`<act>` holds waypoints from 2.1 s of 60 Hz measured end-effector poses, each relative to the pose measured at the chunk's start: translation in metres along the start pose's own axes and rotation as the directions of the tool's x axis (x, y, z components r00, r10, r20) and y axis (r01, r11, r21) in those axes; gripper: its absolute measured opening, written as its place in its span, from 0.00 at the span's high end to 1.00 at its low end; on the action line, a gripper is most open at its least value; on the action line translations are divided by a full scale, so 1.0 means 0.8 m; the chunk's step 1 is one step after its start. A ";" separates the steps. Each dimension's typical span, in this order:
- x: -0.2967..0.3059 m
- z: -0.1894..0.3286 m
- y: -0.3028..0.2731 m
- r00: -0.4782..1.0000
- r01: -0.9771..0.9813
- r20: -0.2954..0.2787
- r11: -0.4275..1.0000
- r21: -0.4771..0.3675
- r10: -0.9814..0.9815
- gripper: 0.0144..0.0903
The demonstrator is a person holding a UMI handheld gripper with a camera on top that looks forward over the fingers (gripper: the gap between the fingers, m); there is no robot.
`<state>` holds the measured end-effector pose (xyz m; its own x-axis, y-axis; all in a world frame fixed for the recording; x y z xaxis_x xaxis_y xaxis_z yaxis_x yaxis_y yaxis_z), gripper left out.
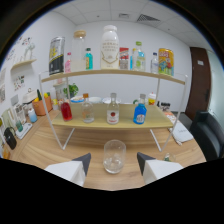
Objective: Make me a cup of Mojito.
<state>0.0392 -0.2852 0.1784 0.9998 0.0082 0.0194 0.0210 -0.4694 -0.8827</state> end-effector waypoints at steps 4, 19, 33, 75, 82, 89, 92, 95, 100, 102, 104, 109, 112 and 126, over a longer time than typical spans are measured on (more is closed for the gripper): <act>-0.005 0.021 -0.032 1.000 0.002 0.004 1.000 0.029 -0.002 0.06; 0.000 0.114 -0.109 1.000 0.002 -0.016 0.998 0.061 -0.001 0.11; -0.007 0.177 -0.116 1.000 -0.008 0.004 1.000 0.014 0.007 0.45; 0.055 0.092 -0.108 0.994 0.000 -0.107 0.998 0.070 0.008 0.74; 0.090 0.069 -0.078 0.987 0.013 -0.159 0.999 0.041 -0.006 0.74; 0.119 0.064 -0.049 0.972 0.098 -0.215 0.995 -0.005 -0.097 0.74; 0.125 0.066 -0.041 0.955 0.180 -0.233 0.983 -0.026 -0.181 0.74; 0.130 0.069 -0.035 0.933 0.262 -0.246 0.964 -0.042 -0.265 0.74; 0.136 0.076 -0.028 0.862 0.425 -0.263 0.900 -0.091 -0.434 0.74; 0.136 0.078 -0.028 0.820 0.497 -0.269 0.861 -0.107 -0.506 0.74; 0.137 0.080 -0.030 0.764 0.572 -0.275 0.810 -0.129 -0.584 0.74; 0.133 0.085 -0.042 0.587 0.751 -0.288 0.642 -0.155 -0.757 0.75; 0.125 0.087 -0.050 0.459 0.841 -0.288 0.516 -0.163 -0.840 0.75; 0.095 0.090 -0.073 -0.114 0.972 -0.273 -0.050 -0.231 -0.955 0.74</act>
<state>0.1143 -0.1933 0.1979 -0.1348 0.2060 0.9692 0.9699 -0.1729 0.1716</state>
